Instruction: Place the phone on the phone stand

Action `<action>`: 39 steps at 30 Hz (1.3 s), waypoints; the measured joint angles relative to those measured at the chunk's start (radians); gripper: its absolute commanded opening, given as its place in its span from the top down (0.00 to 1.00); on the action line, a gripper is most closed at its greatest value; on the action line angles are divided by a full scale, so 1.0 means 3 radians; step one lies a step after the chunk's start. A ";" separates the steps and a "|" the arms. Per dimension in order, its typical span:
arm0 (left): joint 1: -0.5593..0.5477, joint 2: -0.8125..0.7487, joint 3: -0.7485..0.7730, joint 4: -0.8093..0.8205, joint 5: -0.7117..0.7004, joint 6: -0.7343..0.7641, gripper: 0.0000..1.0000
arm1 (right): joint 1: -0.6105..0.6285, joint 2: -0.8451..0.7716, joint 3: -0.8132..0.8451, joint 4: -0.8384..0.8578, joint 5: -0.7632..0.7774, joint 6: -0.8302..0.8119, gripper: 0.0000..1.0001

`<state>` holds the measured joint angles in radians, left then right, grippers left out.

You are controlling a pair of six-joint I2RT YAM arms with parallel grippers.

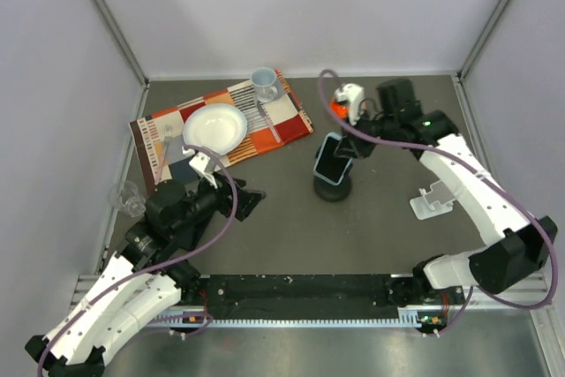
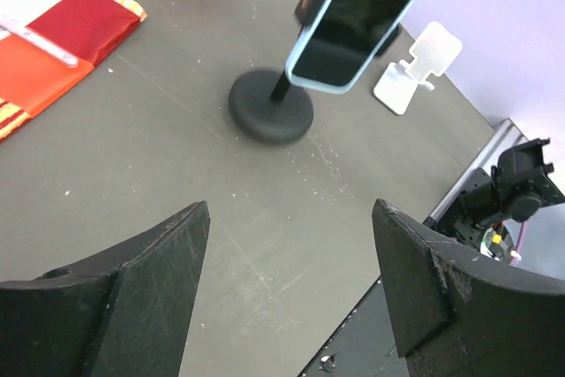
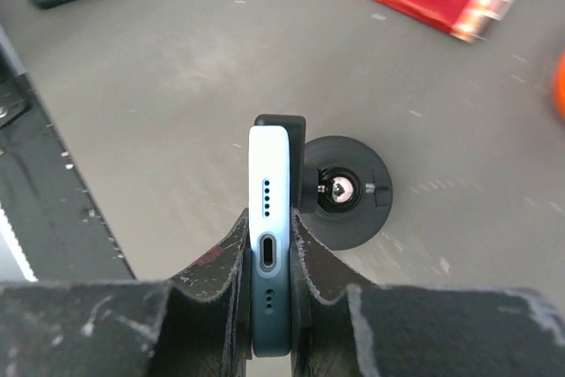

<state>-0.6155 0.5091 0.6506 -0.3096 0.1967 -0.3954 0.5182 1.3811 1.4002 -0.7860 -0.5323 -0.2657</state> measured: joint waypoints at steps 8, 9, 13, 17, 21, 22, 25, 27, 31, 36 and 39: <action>0.0000 0.0312 -0.0006 0.0206 0.0351 -0.0074 0.18 | -0.1194 -0.0183 0.0120 -0.0275 0.0019 -0.0529 1.00; 0.0000 0.0378 -0.0005 0.0223 0.0403 -0.0079 0.18 | -0.1311 -0.0106 0.0191 -0.0329 -0.0037 -0.0618 1.00; 0.0000 0.0619 0.0015 0.0271 0.0590 -0.0107 0.18 | -0.1607 0.0319 0.0530 -0.0520 -0.0253 -0.0909 1.00; 0.0000 0.0833 0.0046 0.0267 0.0752 -0.0116 0.17 | -0.1783 0.0828 0.0961 -0.0758 -0.0388 -0.1226 1.00; 0.0000 0.0999 0.0183 0.0244 0.0848 -0.0008 0.18 | -0.2098 0.1216 0.1292 -0.0863 -0.0687 -0.1461 1.00; 0.0000 0.1030 0.0212 0.0245 0.0862 0.0019 0.17 | -0.2145 0.1261 0.1338 -0.0905 -0.0734 -0.1555 1.00; 0.0000 0.1165 0.0329 0.0256 0.0923 0.0113 0.17 | -0.2239 0.1410 0.1575 -0.1141 -0.0824 -0.1893 1.00; 0.0001 0.1268 0.0394 0.0271 0.0980 0.0164 0.17 | -0.2239 0.1555 0.1849 -0.1353 -0.0916 -0.2063 1.00; 0.0001 0.1415 0.0451 0.0295 0.1063 0.0225 0.18 | -0.2206 0.1798 0.2207 -0.1653 -0.1189 -0.2327 1.00; 0.0003 0.1503 0.0478 0.0309 0.1133 0.0281 0.18 | -0.2182 0.2064 0.2585 -0.1953 -0.1467 -0.2611 1.00; 0.0003 0.1544 0.0495 0.0323 0.1162 0.0282 0.18 | -0.2154 0.2201 0.2735 -0.1989 -0.1572 -0.2747 1.00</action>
<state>-0.6147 0.9722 0.7990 -0.2127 0.5453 -0.3107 -0.1280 2.0415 2.2208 -1.3827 -1.0039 -1.0897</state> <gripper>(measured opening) 0.826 0.139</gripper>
